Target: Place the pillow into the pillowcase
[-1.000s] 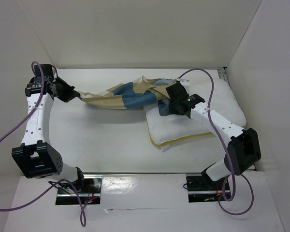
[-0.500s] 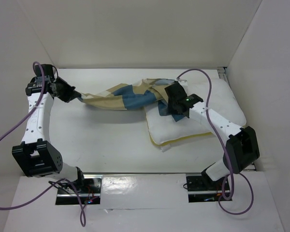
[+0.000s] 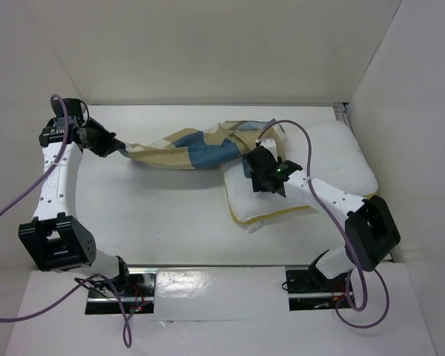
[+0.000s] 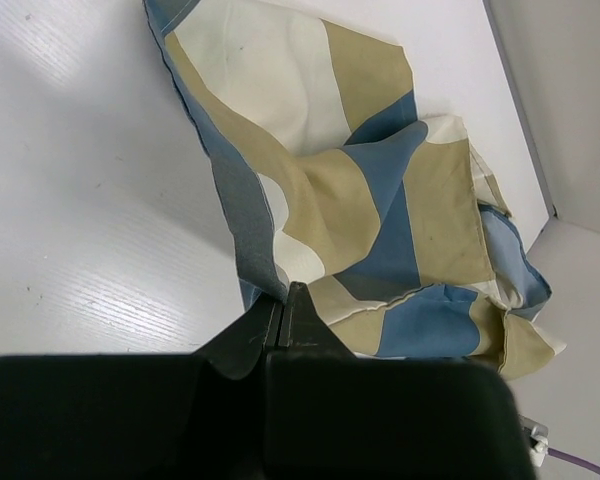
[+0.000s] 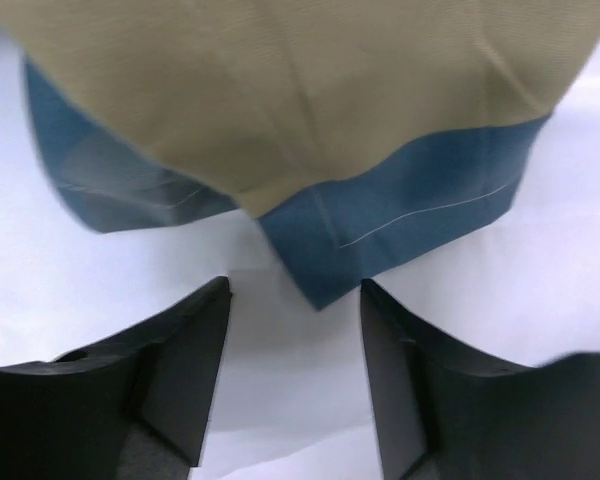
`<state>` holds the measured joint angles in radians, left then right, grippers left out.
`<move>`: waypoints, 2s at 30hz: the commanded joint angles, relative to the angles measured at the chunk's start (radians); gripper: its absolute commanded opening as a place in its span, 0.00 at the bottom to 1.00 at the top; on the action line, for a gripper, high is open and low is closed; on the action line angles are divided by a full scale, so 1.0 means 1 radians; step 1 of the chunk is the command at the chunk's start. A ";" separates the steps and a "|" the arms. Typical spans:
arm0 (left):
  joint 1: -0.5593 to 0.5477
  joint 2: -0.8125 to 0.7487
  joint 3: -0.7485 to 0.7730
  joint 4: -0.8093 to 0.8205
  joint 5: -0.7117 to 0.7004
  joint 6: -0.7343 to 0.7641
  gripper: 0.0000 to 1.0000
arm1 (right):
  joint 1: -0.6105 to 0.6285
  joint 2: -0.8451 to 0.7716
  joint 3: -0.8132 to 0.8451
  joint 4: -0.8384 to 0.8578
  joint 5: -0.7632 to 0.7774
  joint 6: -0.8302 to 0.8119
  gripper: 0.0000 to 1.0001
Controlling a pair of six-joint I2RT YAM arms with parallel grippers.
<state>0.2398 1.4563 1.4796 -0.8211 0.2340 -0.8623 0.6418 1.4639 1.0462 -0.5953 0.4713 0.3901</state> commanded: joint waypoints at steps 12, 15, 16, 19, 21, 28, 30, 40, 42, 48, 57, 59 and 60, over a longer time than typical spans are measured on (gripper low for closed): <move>0.006 0.004 0.031 0.023 0.027 0.020 0.00 | -0.005 -0.011 -0.018 0.127 0.161 -0.023 0.43; 0.006 0.004 0.031 0.023 0.027 0.020 0.00 | -0.014 0.000 -0.018 0.137 0.142 -0.023 0.41; 0.006 0.004 0.031 0.023 0.027 0.020 0.00 | -0.014 0.010 -0.009 0.137 0.142 -0.023 0.40; 0.006 0.004 0.022 0.033 0.027 0.020 0.00 | -0.014 0.019 -0.009 0.137 0.142 -0.023 0.40; 0.006 0.004 0.022 0.033 0.027 0.020 0.00 | -0.014 0.029 -0.009 0.137 0.142 -0.023 0.32; 0.006 0.056 0.076 0.043 0.056 -0.009 0.00 | -0.074 0.004 0.086 0.065 0.191 -0.072 0.00; 0.006 0.081 0.142 0.043 0.068 -0.020 0.00 | -0.138 -0.028 0.183 0.036 0.191 -0.082 0.00; 0.041 0.268 0.599 0.043 0.211 -0.029 0.00 | -0.268 -0.103 0.767 -0.023 0.158 -0.235 0.00; 0.064 0.292 0.704 0.053 0.247 -0.038 0.00 | -0.268 -0.082 0.906 -0.011 0.118 -0.278 0.00; 0.148 0.241 0.718 0.282 0.393 -0.096 0.00 | -0.268 -0.100 1.109 -0.002 0.043 -0.300 0.00; 0.286 0.212 0.663 0.481 0.501 -0.222 0.00 | -0.268 -0.097 1.160 0.011 -0.079 -0.310 0.00; 0.286 0.275 0.717 0.481 0.528 -0.222 0.00 | -0.268 -0.073 1.126 0.073 -0.089 -0.310 0.00; 0.286 0.303 0.732 0.505 0.548 -0.236 0.00 | -0.268 -0.060 1.117 0.097 -0.089 -0.327 0.00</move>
<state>0.5266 1.6886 2.1532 -0.4145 0.6941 -1.0363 0.3767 1.3460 2.1849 -0.5827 0.4129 0.1005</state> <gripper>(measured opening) 0.029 0.008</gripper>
